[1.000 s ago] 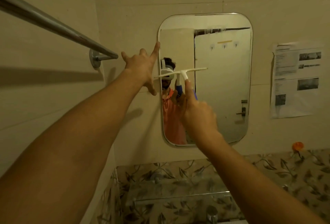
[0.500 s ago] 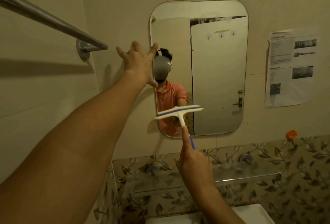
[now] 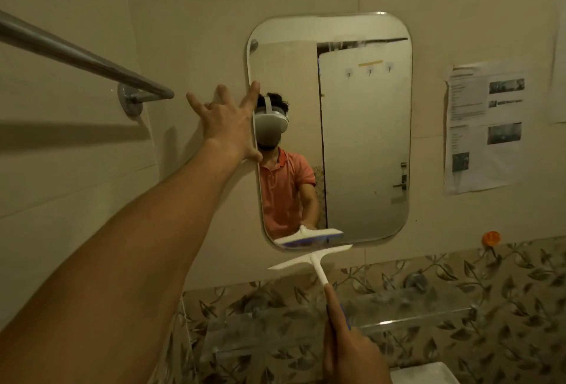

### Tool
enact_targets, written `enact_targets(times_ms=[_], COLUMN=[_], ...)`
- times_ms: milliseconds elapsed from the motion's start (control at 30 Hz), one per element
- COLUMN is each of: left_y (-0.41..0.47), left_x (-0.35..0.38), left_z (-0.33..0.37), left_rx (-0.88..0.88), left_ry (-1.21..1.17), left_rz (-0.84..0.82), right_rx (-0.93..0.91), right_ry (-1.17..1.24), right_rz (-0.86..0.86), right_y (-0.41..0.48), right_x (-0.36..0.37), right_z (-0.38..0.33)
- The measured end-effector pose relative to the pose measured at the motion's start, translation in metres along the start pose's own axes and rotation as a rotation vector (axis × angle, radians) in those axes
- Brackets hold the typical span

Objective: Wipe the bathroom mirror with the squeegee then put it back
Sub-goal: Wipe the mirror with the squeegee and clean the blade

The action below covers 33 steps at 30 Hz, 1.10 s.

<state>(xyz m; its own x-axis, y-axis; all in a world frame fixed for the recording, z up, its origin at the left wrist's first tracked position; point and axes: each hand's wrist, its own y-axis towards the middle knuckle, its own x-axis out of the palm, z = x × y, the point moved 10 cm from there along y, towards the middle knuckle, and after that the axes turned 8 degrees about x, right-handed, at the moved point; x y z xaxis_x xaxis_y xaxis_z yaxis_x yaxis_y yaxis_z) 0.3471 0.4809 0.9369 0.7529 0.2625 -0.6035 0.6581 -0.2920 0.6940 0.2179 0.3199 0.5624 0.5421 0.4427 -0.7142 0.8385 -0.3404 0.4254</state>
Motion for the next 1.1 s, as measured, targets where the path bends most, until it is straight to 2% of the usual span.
enact_targets(times_ms=[167, 233, 400, 567, 800, 1100], left_y=[-0.001, -0.002, -0.001, 0.0, 0.001, 0.002], left_x=[0.0, 0.001, 0.002, 0.002, 0.001, 0.001], left_z=[-0.001, -0.002, -0.002, -0.002, -0.001, 0.0], left_rx=[-0.011, -0.017, -0.032, -0.039, -0.047, -0.04], left_ry=[-0.011, -0.005, 0.011, 0.018, 0.049, 0.038], left_rz=[0.01, 0.0, 0.006, 0.009, -0.005, -0.006], right_rx=[-0.12, -0.148, -0.17, -0.218, -0.162, -0.132], right_ry=[0.179, 0.181, 0.202, 0.159, 0.11, 0.064], right_rz=[0.211, 0.289, 0.347, 0.434, 0.369, 0.354], right_y=[0.044, 0.07, 0.135, 0.185, 0.22, 0.205], right_x=[-0.099, -0.149, -0.252, -0.323, -0.341, -0.307], right_z=[-0.037, -0.059, -0.11, -0.158, -0.174, -0.15])
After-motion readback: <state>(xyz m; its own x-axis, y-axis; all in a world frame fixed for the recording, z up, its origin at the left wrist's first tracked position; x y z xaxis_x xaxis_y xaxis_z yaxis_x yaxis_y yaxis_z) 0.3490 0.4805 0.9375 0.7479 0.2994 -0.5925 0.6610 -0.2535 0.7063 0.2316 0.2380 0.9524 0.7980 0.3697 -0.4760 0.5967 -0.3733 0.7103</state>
